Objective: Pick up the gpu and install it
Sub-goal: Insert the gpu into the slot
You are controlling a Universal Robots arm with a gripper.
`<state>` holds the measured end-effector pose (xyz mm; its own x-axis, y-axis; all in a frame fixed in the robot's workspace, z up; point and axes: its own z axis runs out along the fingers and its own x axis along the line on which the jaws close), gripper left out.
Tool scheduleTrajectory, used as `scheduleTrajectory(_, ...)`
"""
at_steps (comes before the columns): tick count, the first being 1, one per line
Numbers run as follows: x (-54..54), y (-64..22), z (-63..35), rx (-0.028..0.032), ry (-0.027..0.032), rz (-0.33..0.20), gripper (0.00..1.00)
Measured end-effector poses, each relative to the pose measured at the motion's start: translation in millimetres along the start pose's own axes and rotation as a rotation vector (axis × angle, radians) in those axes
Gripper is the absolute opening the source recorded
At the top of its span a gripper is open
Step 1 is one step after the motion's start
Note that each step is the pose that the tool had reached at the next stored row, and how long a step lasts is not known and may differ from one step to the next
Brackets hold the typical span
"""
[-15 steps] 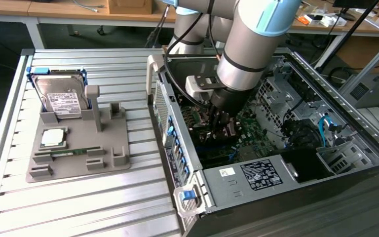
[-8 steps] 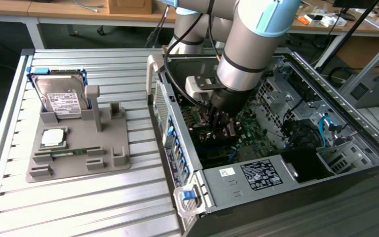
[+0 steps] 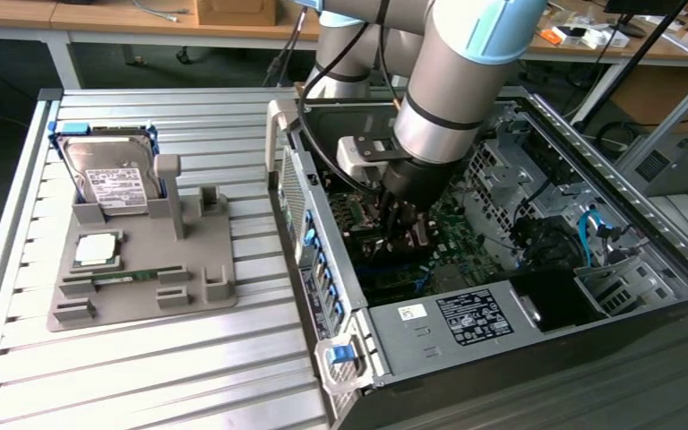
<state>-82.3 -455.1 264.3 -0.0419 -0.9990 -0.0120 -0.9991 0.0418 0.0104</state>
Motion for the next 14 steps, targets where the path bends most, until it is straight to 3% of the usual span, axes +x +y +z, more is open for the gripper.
scheduleTrajectory(4, -0.4, 0.0, -0.2, 0.0003, 0.0120, 0.000, 0.27)
scheduleTrajectory(14, -2.0, 0.1, -0.1, 0.0004, 0.0129, 0.000, 0.27)
